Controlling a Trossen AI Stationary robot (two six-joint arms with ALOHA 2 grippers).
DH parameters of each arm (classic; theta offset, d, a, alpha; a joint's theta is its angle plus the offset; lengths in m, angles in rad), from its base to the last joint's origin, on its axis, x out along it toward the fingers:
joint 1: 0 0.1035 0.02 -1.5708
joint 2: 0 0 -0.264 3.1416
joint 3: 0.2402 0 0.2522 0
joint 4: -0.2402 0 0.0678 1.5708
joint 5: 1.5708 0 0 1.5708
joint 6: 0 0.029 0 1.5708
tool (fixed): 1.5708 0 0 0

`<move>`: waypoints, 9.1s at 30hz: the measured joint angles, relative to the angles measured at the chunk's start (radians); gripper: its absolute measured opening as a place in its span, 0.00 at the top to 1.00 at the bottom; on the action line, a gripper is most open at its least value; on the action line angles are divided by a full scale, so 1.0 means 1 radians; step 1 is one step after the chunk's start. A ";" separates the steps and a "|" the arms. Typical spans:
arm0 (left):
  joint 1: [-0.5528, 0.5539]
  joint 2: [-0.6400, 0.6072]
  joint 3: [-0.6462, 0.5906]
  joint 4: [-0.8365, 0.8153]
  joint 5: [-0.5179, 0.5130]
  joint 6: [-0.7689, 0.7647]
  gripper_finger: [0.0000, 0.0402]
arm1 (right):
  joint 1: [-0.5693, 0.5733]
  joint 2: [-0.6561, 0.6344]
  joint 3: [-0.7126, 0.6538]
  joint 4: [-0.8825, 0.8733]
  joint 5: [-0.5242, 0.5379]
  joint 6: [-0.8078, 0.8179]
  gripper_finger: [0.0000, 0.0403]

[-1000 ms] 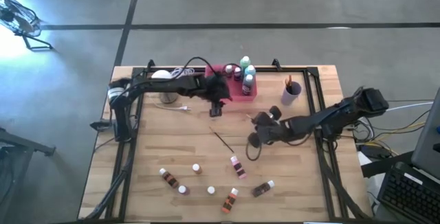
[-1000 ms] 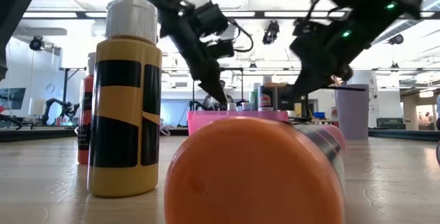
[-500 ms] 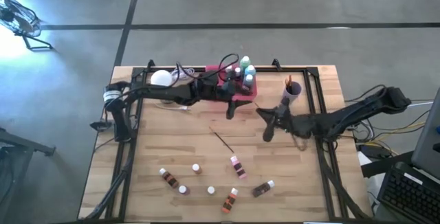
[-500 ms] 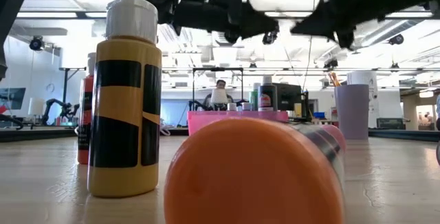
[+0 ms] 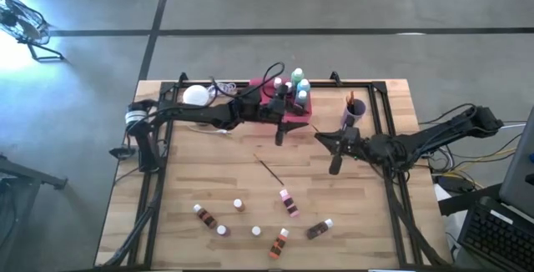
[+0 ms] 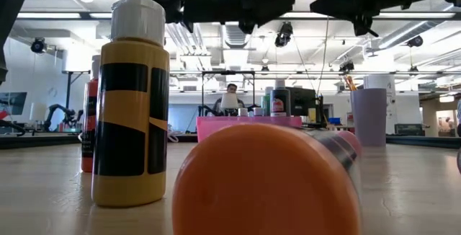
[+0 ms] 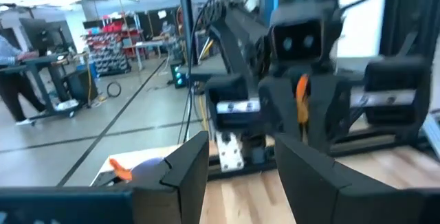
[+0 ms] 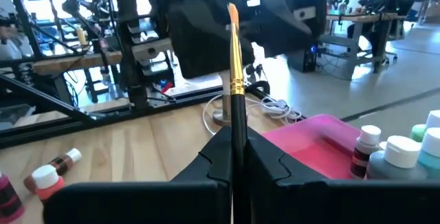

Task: Pick & Place Paint Supplies
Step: Put the black gold paint brush into the violet cup

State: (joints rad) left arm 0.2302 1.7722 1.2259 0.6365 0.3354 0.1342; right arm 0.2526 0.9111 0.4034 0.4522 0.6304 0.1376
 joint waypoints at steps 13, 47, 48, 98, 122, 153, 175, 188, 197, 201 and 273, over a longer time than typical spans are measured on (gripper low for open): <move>-0.033 -0.008 0.000 0.048 0.027 -0.015 0.57 | 0.000 0.001 0.036 0.001 -0.001 -0.040 0.97; -0.069 0.005 0.072 0.064 0.076 0.050 0.60 | -0.001 0.007 0.064 0.004 -0.003 -0.089 0.97; -0.069 0.005 0.072 0.069 0.076 0.050 0.61 | -0.001 0.007 0.064 0.004 -0.003 -0.089 0.97; -0.061 -0.011 0.322 -0.650 0.058 0.199 1.00 | -0.002 0.007 0.065 -0.079 -0.066 0.073 0.57; -0.062 -0.011 0.394 -0.932 0.029 0.199 1.00 | -0.013 0.184 0.275 -0.369 -0.107 0.130 0.65; -0.064 -0.011 0.417 -1.116 0.040 0.213 1.00 | -0.060 0.335 0.370 -0.386 -0.104 0.124 0.65; -0.064 -0.011 0.416 -1.113 0.032 0.225 0.99 | -0.080 0.360 0.370 -0.364 -0.106 0.112 0.97; -0.065 -0.033 0.416 -1.119 -0.082 0.306 0.69 | -0.081 0.358 0.369 -0.389 -0.106 0.099 0.97; 0.028 -0.132 0.219 -1.015 -0.164 0.203 0.57 | -0.072 0.218 0.370 -0.811 0.198 0.331 0.97; 0.065 -0.177 0.035 -0.789 -0.161 0.115 0.57 | -0.034 0.125 0.369 -0.980 0.381 0.454 0.97; 0.069 -0.277 -0.331 -0.136 -0.161 -0.015 0.57 | -0.168 -0.056 -0.107 -0.805 0.905 0.826 0.97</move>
State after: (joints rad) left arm 0.2996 1.4952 0.8951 0.5007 0.1741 0.1192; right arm 0.0841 0.8547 0.2967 -0.3533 1.5357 0.9638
